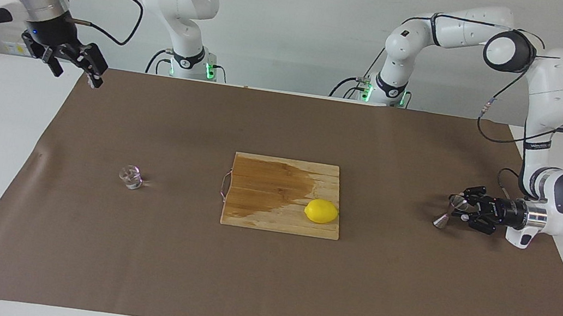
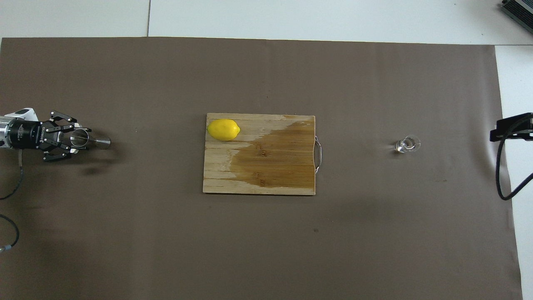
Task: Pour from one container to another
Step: 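Close the left gripper around the small metal cup, then lift the metal cup with the left gripper and carry it over the board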
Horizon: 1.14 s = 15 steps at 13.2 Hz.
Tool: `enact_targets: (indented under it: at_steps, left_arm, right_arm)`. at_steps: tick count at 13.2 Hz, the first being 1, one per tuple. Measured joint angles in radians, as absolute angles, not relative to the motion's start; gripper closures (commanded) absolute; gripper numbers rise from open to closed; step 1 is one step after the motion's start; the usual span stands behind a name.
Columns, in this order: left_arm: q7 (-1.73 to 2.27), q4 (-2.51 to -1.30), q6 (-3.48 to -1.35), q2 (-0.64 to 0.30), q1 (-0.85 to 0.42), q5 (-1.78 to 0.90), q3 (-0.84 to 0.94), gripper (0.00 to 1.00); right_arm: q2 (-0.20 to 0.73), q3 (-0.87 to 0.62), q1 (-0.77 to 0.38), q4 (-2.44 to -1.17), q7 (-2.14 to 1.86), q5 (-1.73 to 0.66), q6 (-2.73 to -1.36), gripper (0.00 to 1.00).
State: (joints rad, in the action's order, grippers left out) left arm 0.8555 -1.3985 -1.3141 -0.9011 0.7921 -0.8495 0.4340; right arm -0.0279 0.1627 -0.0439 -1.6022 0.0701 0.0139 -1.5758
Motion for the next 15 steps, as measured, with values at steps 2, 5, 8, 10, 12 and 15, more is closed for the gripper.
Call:
enact_targets:
  at_steps: [2,5,8,10,12,15]
  left_arm:
    - [0.857,-1.398,-1.314,-0.901,0.792,-0.85,0.434,0.58]
    - [0.874,-1.395,-1.314,-0.901,0.792,-0.864,0.436,0.58]
    - [0.888,-1.388,-1.312,-0.898,0.792,-0.873,0.444,0.58]
    - [0.908,-1.379,-1.308,-0.891,0.787,-0.875,0.451,0.58]
    - [0.927,-1.374,-1.304,-0.874,0.77,-0.895,0.456,0.58]
    - [0.945,-1.379,-1.303,-0.82,0.704,-0.939,0.457,0.58]
  right_arm:
    - [-0.028,0.163,-0.044,-1.602,0.07,0.014,-1.576,0.0]
    - [-0.028,0.163,-0.044,-1.602,0.07,0.014,-1.576,0.0]
    - [-0.028,0.163,-0.044,-1.602,0.07,0.014,-1.576,0.0]
    - [-0.028,0.163,-0.044,-1.602,0.07,0.014,-1.576,0.0]
    - [-0.028,0.163,-0.044,-1.602,0.07,0.014,-1.576,0.0]
    - [-0.028,0.163,-0.044,-1.602,0.07,0.014,-1.576,0.0]
